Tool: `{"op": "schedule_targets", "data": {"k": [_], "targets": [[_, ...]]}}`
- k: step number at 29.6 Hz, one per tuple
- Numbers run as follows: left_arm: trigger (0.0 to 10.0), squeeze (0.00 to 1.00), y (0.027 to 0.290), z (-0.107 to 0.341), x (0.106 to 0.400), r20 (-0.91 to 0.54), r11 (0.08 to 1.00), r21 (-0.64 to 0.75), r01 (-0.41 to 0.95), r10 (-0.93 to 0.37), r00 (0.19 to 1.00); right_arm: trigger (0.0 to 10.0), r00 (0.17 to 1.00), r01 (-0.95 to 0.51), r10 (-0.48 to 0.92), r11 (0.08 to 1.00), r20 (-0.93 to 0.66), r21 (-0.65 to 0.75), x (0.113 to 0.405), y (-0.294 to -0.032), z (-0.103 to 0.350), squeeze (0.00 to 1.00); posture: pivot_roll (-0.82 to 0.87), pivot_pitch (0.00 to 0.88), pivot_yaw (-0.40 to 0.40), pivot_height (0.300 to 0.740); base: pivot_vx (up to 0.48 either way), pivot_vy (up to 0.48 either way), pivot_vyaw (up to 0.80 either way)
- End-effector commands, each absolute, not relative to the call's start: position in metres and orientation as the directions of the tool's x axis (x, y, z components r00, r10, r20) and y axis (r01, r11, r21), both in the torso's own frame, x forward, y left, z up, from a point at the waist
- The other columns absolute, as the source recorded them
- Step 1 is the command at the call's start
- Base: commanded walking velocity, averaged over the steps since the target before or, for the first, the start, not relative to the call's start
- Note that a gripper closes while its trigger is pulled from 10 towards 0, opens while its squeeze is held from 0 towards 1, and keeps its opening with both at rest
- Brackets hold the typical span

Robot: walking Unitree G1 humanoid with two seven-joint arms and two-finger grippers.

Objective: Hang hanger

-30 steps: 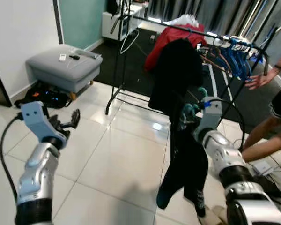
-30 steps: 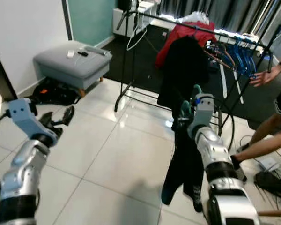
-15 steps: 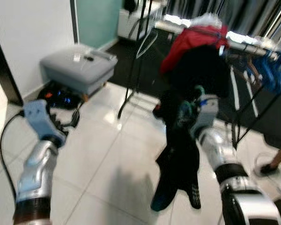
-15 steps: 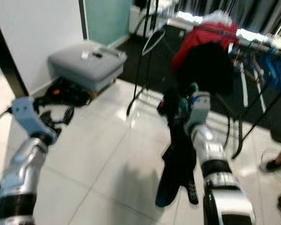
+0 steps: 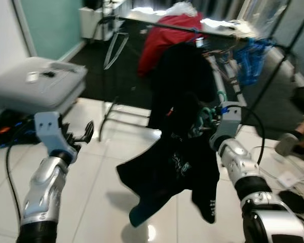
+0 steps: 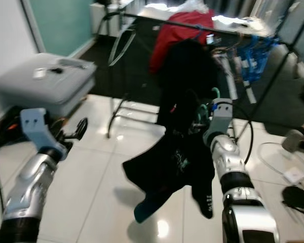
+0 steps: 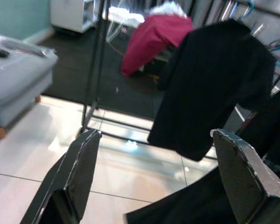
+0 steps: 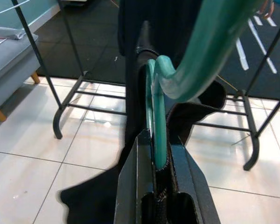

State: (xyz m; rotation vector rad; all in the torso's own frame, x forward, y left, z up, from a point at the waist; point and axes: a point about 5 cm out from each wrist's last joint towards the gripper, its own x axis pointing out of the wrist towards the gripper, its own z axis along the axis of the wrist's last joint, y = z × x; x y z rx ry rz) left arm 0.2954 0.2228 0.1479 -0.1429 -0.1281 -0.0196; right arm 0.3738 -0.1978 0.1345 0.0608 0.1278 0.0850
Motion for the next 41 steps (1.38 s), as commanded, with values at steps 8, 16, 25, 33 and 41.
{"op": "schedule_targets", "data": {"k": [8, 16, 25, 33, 41], "targets": [[10.0, 0.0, 0.202, 0.152, 0.268, 0.157, 0.998, -0.032, 0.051, -0.046, 0.986, 10.0, 0.992, -0.125, 0.125, 0.987, 0.0, -0.106, 0.344, -0.196, 0.142, 0.0, -0.04, 0.061, -0.104, 0.74, 0.48, 0.0, -0.4], [10.0, 0.0, 0.199, 0.161, 0.252, 0.175, 0.999, 0.038, -0.016, 0.01, 0.985, 10.0, 0.955, -0.263, 0.291, 0.923, 0.063, -0.28, 0.323, -0.171, 0.15, 0.0, -0.06, 0.075, -0.097, 0.74, 0.48, 0.0, 0.0], [10.0, 0.0, 0.205, 0.168, 0.253, 0.17, 0.994, 0.051, -0.098, 0.087, 0.981, 10.0, 0.931, -0.341, 0.364, 0.899, 0.037, -0.274, 0.327, -0.161, 0.151, 0.0, -0.04, 0.075, -0.102, 0.74, 0.48, 0.0, 0.36], [10.0, 0.0, 0.198, 0.15, 0.246, 0.078, 0.996, -0.001, -0.095, 0.094, 0.992, 10.0, 0.914, -0.397, 0.405, 0.895, 0.002, -0.203, 0.324, -0.155, 0.148, 0.0, -0.04, 0.076, -0.092, 0.74, 0.48, 0.0, 0.3], [10.0, 0.0, 0.203, 0.149, 0.247, 0.055, 0.991, 0.021, -0.13, 0.129, 0.99, 10.0, 0.914, -0.401, 0.405, 0.9, -0.016, -0.169, 0.323, -0.154, 0.147, 0.0, -0.04, 0.07, -0.092, 0.74, 0.48, 0.0, 0.49]]}}
